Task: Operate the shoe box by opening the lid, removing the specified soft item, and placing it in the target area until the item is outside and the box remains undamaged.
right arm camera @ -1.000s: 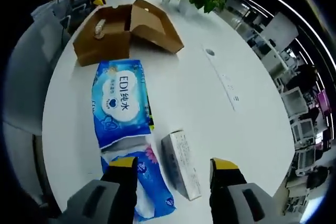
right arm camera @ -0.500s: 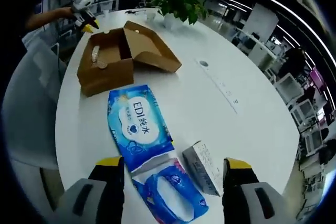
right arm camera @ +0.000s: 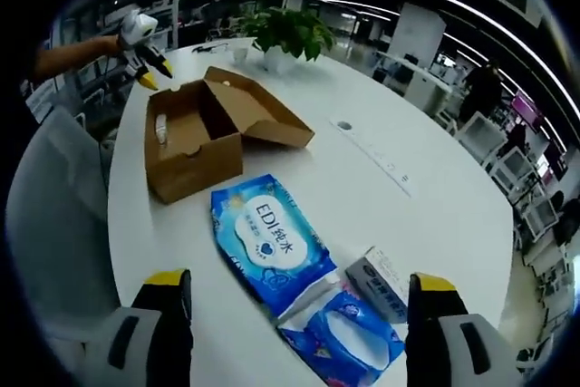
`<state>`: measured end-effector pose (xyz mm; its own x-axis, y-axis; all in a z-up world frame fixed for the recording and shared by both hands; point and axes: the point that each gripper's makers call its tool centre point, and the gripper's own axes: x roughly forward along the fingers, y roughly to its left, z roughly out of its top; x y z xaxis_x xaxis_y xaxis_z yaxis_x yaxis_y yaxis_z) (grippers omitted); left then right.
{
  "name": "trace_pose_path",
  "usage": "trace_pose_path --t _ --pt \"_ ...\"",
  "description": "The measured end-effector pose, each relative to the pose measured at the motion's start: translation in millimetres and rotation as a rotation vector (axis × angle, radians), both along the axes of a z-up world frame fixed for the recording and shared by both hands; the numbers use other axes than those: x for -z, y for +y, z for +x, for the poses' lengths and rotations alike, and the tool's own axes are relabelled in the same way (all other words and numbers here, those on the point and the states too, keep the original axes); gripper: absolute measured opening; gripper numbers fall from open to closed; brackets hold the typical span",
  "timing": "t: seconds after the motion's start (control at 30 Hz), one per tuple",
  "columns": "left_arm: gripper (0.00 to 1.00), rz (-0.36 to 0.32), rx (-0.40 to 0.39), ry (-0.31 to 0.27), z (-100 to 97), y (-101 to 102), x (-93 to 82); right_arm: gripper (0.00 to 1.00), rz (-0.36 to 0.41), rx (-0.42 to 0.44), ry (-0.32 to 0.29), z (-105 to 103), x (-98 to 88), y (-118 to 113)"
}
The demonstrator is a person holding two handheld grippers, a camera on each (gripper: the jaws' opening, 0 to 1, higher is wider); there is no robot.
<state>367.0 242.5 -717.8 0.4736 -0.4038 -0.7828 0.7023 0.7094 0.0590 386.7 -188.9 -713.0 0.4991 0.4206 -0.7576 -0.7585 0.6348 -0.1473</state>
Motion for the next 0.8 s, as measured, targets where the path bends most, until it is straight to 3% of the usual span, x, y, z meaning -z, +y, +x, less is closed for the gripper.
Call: trace_pose_path --t 0.27,0.4,0.8 --pt "0.40 -0.004 0.103 0.036 1.7 -14.0 1.6 1.00 0.065 0.059 -0.023 -16.1 -7.8 17.4" --pt "0.43 0.045 0.184 0.064 -0.9 -17.8 9.5 1.00 0.097 0.078 -0.039 -24.9 -13.6 25.7" --pt "0.50 0.134 0.317 0.136 2.0 -30.2 29.2 1.00 0.157 0.103 -0.069 -46.9 -24.4 44.1"
